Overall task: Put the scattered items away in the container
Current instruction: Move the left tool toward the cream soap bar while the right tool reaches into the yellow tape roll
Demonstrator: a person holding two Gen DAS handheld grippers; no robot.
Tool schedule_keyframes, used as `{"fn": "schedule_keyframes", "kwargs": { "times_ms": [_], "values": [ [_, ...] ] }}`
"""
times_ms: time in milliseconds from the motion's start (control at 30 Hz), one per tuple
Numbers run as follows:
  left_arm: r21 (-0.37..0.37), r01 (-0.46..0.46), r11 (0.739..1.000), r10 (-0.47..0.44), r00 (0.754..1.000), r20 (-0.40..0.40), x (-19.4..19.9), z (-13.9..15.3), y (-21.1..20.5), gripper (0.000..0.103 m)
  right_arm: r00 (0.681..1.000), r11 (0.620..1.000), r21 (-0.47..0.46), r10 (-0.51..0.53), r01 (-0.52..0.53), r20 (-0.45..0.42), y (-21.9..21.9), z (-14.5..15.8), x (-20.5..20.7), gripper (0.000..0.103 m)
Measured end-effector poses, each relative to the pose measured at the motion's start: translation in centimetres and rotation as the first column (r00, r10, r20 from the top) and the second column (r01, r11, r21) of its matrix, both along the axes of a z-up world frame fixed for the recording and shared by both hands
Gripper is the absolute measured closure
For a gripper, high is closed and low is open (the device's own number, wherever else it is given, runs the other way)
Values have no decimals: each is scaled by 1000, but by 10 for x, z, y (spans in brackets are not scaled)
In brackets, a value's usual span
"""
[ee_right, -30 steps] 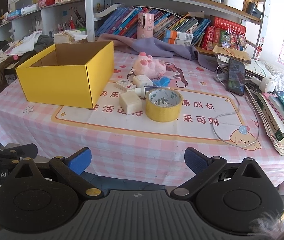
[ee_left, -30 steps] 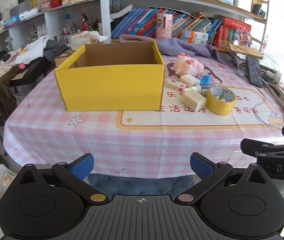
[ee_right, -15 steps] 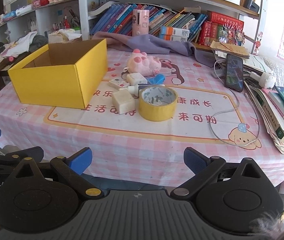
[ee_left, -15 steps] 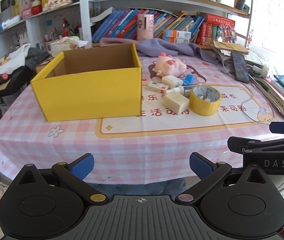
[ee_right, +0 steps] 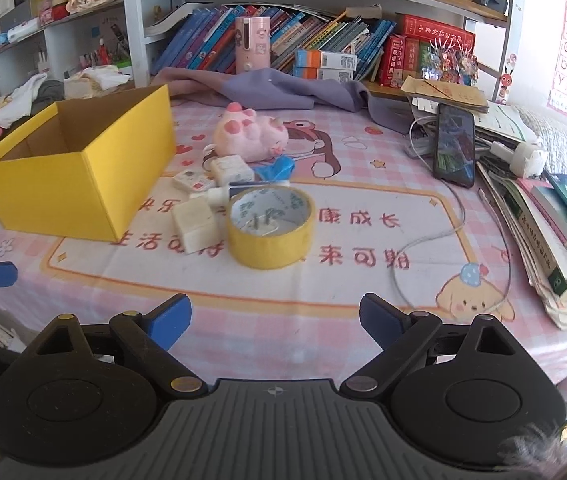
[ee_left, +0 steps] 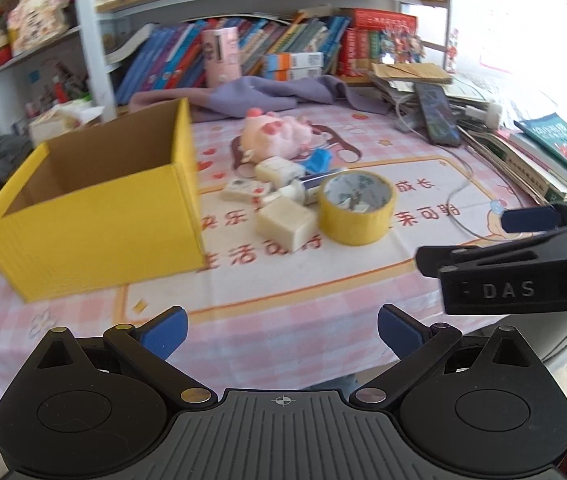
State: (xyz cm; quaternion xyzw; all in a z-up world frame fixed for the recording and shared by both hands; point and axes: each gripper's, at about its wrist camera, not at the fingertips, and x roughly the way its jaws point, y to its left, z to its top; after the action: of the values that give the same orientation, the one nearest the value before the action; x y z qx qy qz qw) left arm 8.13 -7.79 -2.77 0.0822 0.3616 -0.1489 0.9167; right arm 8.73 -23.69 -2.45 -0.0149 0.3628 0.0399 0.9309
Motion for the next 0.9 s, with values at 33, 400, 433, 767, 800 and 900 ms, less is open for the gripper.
{"fn": "schedule_keyframes", "kwargs": {
  "times_ms": [33, 400, 433, 767, 800, 900],
  "values": [
    [6, 10, 1000, -10, 1000, 0, 4, 0, -5, 1, 1000, 1000, 0, 4, -4, -2, -3, -1, 5, 10],
    [44, 77, 996, -76, 997, -22, 40, -3, -50, 1, 999, 999, 22, 37, -36, -25, -34, -2, 52, 10],
    [44, 74, 996, -73, 997, -26, 43, -3, -52, 1, 999, 999, 24, 41, -40, -27, -36, -2, 56, 10],
    [41, 28, 999, -28, 999, -19, 63, 1, -65, 1, 992, 992, 29, 126, -125, -14, -44, 5, 92, 7],
    [42, 22, 999, -22, 1000, -19, 65, 1, -66, 1, 991, 990, 28, 136, -135, -14, -45, 5, 96, 7],
    [48, 10, 999, -9, 1000, -19, 69, 1, -70, 2, 986, 985, 31, 168, -167, -20, -45, 5, 106, 6]
  ]
}}
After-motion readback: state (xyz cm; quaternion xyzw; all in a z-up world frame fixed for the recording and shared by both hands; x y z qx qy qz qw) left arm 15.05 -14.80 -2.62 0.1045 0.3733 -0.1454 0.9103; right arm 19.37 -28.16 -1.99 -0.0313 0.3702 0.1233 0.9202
